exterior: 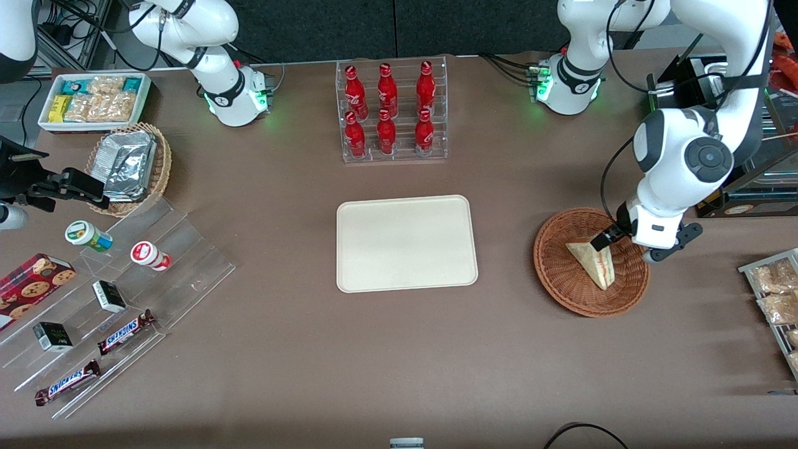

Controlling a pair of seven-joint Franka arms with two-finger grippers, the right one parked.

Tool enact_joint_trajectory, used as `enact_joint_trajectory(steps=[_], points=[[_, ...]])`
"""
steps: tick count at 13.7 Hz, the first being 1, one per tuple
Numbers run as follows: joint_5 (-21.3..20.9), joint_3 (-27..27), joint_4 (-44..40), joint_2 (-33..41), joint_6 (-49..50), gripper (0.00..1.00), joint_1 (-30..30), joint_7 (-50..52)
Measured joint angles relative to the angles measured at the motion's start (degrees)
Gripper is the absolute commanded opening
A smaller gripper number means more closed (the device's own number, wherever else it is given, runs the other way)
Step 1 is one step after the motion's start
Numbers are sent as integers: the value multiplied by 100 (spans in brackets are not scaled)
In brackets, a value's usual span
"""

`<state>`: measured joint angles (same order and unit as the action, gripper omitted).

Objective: Place sandwich from basket to tray
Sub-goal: 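Lower the left gripper and close it on the sandwich's crust edge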

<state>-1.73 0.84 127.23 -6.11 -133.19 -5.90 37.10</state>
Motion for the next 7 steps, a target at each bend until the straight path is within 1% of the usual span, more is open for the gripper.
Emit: enact_joint_trajectory(steps=[7], points=[[0, -3, 248, -241, -514, 100, -5, 67]])
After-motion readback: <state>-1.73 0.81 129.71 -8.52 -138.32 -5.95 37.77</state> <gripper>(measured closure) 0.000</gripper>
